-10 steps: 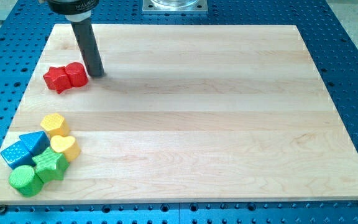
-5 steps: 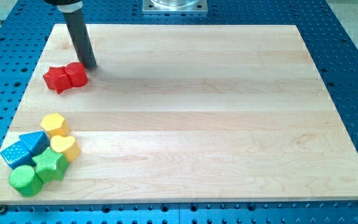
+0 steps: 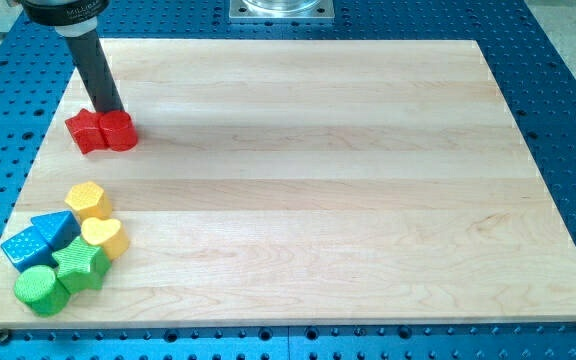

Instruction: Place the red blocks horizontally to each other

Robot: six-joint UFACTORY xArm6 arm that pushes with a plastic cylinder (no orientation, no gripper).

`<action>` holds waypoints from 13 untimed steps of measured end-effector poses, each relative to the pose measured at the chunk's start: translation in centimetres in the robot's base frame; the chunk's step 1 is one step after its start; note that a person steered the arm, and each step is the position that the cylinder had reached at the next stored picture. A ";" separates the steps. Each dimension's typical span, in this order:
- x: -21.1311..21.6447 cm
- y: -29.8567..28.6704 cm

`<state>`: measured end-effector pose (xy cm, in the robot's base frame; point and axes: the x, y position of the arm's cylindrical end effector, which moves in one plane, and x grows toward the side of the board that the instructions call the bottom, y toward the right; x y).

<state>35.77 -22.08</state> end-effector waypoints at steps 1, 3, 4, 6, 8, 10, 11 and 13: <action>0.0 -0.7; 1.5 -1.9; 1.5 -2.0; 1.5 -8.1; 1.6 -8.4; -2.4 -1.3; -1.1 2.5; 3.6 3.7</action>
<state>39.32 -18.37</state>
